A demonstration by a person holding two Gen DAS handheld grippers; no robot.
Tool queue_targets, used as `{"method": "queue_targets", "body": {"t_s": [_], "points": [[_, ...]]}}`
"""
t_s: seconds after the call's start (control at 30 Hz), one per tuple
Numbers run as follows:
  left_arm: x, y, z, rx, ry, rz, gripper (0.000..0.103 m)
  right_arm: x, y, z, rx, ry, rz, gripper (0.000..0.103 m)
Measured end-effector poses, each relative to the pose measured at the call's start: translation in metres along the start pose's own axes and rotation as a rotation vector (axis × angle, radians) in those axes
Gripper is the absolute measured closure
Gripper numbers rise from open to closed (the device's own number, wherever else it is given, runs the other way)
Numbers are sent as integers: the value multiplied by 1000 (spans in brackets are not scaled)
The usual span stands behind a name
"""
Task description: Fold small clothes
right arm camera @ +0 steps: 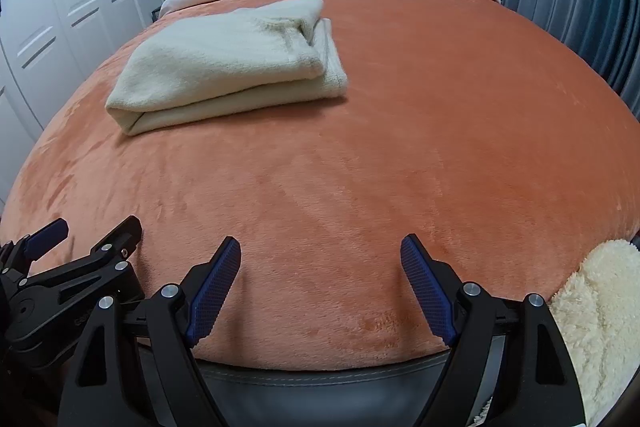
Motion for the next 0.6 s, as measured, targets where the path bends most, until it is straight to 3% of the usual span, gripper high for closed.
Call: {"method": "queue_targets", "body": {"t_s": [0.6], "points": [[-1, 8, 1, 13, 4, 2, 11, 2, -4, 2, -7, -6, -6, 23]]}}
Point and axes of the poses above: each gripper's, at about its wrist camera, not at the fingertips, and x roughly the way its jaws point, y to its right, z to its underside, the point moved 10 cm from there along x, roughly the way its jaws point, and after that the axes turned 11 degrees about -y, right-handed, at the moved point
